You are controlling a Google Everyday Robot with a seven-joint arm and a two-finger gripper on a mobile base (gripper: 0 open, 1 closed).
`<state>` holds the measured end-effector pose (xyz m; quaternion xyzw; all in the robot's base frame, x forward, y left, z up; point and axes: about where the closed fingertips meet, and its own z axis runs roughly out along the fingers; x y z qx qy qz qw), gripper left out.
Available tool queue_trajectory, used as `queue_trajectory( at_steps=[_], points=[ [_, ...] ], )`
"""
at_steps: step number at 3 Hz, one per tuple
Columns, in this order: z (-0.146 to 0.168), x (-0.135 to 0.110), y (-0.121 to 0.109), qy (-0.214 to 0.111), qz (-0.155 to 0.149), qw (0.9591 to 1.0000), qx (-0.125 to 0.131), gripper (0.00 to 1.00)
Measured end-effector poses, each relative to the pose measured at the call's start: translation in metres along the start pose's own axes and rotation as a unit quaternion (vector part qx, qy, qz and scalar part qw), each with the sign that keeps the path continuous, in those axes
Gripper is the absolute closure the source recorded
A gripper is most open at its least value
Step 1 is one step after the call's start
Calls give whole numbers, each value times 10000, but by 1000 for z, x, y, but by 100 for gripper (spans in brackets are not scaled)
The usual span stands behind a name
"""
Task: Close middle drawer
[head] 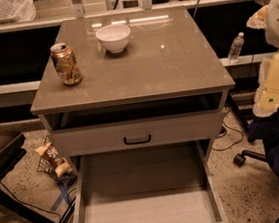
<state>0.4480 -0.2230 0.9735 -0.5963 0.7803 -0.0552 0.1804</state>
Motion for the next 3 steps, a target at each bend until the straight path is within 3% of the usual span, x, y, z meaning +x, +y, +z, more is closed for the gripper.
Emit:
queue_trajectory(
  at_steps=[1,2,3],
  points=[
    [45,22,31,-477,-75,9988,-96,0],
    [108,55,66,-1090,36,9938,-195,0],
    [189,93,86,-1806,266,9832,65,0]
  ],
)
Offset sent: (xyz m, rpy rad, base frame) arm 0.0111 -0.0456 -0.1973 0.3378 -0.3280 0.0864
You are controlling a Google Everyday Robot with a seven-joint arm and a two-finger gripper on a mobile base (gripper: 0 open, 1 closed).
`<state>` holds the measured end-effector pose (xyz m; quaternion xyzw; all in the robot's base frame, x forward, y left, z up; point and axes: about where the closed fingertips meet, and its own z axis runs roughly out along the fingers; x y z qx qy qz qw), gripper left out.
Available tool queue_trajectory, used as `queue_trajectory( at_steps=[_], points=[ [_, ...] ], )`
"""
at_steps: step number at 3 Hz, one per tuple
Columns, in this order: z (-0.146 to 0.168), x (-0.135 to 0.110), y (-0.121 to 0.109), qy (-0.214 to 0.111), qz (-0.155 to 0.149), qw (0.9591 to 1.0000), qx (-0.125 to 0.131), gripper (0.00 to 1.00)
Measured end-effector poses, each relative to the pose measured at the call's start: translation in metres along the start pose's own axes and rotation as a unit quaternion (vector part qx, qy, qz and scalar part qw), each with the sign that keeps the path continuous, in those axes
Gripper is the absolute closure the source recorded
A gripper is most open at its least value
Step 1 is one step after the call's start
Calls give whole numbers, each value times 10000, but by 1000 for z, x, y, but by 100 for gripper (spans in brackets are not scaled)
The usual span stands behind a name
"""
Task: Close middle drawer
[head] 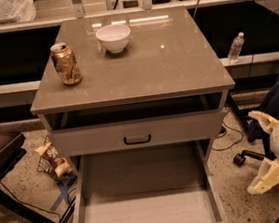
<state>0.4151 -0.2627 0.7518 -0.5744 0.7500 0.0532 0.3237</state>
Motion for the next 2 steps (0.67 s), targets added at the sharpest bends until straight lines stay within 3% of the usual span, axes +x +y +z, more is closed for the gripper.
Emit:
queue_trajectory(
  at_steps=[1,2],
  points=[
    [31,36,2,-223,-74,9995,194,0],
    [31,35,2,-223,-74,9995,193,0]
  ],
)
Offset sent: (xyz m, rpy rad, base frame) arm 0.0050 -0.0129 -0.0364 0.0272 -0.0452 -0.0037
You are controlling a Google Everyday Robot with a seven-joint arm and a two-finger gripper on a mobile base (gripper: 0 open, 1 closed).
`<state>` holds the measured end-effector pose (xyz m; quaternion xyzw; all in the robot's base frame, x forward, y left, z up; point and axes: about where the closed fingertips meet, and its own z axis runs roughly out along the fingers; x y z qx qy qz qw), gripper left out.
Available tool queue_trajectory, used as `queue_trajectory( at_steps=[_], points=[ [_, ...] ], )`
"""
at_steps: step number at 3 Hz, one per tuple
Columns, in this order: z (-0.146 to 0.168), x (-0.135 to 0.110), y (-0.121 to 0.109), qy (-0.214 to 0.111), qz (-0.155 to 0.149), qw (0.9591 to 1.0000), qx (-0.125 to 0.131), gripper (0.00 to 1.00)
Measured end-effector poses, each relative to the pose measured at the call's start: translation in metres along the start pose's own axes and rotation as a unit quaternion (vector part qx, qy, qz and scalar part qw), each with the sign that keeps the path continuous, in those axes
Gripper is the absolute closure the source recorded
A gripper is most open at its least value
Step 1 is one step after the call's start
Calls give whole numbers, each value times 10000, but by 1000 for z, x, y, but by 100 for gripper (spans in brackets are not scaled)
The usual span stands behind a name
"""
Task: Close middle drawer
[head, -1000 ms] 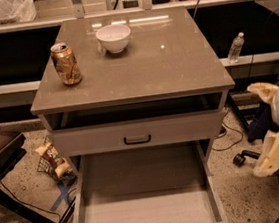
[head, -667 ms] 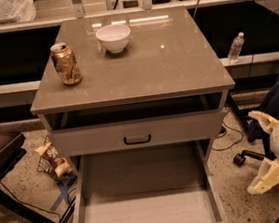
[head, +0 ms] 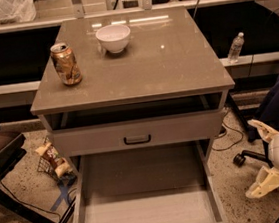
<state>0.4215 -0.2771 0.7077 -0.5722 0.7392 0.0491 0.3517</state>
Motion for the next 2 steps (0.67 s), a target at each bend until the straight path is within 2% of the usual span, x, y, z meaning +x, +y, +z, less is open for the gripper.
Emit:
queue_trajectory(
  at_steps=[1,2],
  points=[
    [9,17,17,-8,109,9999,41,0],
    [31,56,60,-65,316,9994,77,17]
  ],
)
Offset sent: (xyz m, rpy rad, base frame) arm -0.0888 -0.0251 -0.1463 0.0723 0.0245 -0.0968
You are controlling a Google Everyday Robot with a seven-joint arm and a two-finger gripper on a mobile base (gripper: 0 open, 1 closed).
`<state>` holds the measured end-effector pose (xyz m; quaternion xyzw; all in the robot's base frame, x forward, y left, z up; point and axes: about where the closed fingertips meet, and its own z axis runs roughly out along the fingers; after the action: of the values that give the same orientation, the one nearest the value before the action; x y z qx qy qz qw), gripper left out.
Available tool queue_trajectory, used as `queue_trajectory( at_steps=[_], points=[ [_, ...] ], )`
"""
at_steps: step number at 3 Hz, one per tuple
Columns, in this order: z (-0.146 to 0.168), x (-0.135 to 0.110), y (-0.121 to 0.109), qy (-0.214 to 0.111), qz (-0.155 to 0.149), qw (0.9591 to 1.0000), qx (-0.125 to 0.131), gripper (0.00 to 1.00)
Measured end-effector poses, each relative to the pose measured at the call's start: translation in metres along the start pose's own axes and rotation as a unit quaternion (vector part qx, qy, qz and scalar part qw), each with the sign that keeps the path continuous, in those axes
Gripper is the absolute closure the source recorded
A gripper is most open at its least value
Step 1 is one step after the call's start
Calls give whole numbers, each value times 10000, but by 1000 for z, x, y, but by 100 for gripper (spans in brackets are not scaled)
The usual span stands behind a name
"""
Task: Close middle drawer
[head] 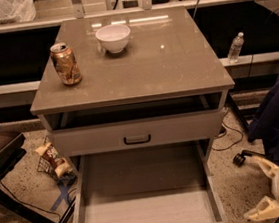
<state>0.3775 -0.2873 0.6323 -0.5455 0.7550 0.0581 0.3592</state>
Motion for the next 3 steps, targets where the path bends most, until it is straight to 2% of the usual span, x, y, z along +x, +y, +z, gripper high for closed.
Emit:
queue_trajectory(
  at_steps=[1,3],
  points=[
    [22,40,43,-108,67,9999,-33,40],
    [74,86,148,-588,133,9973,-418,87]
  ],
)
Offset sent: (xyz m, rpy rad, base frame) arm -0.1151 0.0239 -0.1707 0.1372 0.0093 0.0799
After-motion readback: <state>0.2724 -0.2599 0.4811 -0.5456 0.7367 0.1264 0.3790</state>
